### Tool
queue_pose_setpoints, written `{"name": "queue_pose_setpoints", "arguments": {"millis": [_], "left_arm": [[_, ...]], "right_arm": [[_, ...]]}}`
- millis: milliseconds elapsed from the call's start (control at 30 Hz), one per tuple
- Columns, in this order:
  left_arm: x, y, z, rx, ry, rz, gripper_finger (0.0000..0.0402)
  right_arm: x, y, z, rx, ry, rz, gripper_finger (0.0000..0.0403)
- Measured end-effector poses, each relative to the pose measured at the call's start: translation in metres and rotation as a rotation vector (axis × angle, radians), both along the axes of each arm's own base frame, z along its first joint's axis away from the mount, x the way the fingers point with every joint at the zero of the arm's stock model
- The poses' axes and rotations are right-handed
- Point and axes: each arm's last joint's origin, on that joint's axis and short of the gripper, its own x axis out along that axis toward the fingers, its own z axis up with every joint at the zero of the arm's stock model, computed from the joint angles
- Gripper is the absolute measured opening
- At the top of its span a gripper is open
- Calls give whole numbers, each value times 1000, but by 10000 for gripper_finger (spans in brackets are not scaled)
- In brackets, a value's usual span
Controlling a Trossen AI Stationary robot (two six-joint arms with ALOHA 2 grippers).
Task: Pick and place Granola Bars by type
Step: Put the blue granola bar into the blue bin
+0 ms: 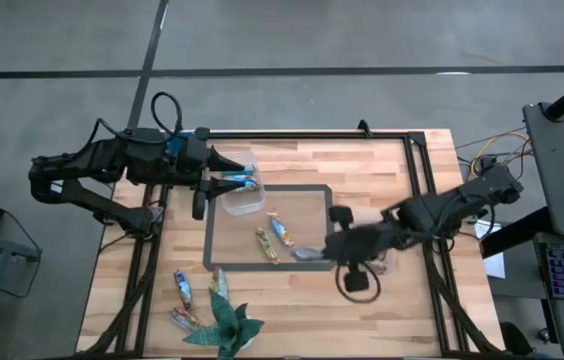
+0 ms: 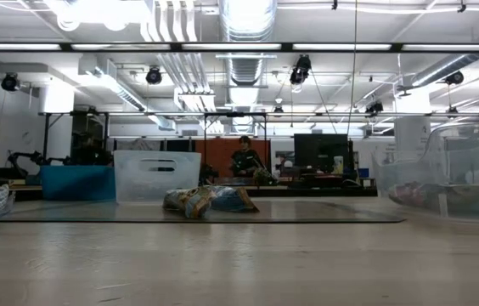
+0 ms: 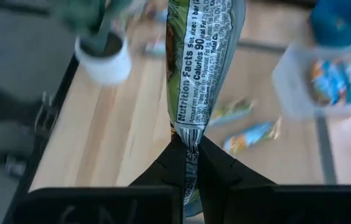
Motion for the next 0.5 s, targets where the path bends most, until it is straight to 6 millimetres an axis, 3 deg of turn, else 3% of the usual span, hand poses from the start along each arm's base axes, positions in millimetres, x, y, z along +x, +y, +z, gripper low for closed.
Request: {"name": "queue_pose_setpoints", "arguments": {"millis": [133, 367, 500], "left_arm": [[-3, 0, 1, -8, -8, 1, 183], [-4, 0, 2, 44, -7, -7, 261], [1, 0, 3, 60, -34, -8, 276]], "right_arm": [[9, -13, 26, 26, -130, -22, 12], [16, -37, 71, 76, -340, -90, 12], [20, -51, 93, 72, -487, -108, 12]]}}
